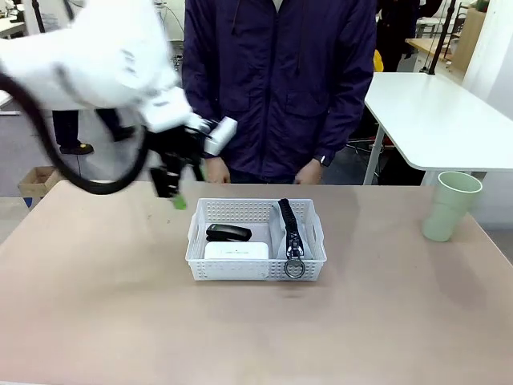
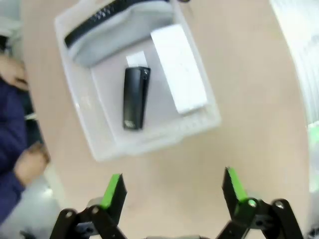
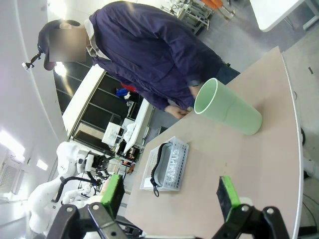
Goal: Efficiently arrange items inside the basket to fit them all.
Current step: Pick up the Stapler and place it inside the Organizing basket, then pick up the Reusable plastic cup and place it inside the Organizing basket.
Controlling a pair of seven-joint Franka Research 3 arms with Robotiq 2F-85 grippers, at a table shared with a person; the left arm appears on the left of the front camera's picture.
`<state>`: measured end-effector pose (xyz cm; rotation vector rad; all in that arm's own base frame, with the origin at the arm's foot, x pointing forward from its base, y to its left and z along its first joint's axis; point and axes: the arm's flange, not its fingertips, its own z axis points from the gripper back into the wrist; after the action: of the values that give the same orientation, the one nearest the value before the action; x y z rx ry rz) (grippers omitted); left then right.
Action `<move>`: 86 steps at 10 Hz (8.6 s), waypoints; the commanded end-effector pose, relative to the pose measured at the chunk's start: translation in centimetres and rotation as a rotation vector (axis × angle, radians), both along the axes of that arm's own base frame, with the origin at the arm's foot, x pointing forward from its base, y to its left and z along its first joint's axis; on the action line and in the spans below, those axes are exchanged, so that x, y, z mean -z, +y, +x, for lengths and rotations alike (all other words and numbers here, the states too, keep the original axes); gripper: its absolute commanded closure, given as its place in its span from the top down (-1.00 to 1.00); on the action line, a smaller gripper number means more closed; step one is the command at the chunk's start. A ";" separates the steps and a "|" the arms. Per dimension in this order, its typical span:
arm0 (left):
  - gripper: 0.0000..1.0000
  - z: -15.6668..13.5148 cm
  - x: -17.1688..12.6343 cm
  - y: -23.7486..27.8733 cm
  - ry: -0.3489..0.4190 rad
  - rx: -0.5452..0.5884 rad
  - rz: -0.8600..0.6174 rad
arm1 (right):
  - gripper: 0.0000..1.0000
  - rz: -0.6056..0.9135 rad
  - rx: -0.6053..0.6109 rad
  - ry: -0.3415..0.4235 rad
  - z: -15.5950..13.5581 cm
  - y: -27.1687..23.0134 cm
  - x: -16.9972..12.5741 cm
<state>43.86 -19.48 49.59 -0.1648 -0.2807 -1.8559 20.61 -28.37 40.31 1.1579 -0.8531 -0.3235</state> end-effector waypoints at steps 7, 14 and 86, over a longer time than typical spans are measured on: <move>1.00 -2.0 5.2 35.3 0.799 -0.717 -1.044 | 1.00 -0.008 0.008 -0.036 0.2 0.0 -0.2; 1.00 -3.1 9.7 37.5 0.911 -0.630 -1.027 | 1.00 -0.008 0.008 -0.036 0.2 0.0 -0.2; 1.00 -3.1 9.7 37.5 0.911 -0.630 -1.027 | -1.00 -0.488 -0.582 -0.750 27.1 10.5 13.7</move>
<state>40.98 18.06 39.74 -1.4063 -0.5246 -0.7159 48.35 -18.07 23.98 1.0010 -1.1761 0.7790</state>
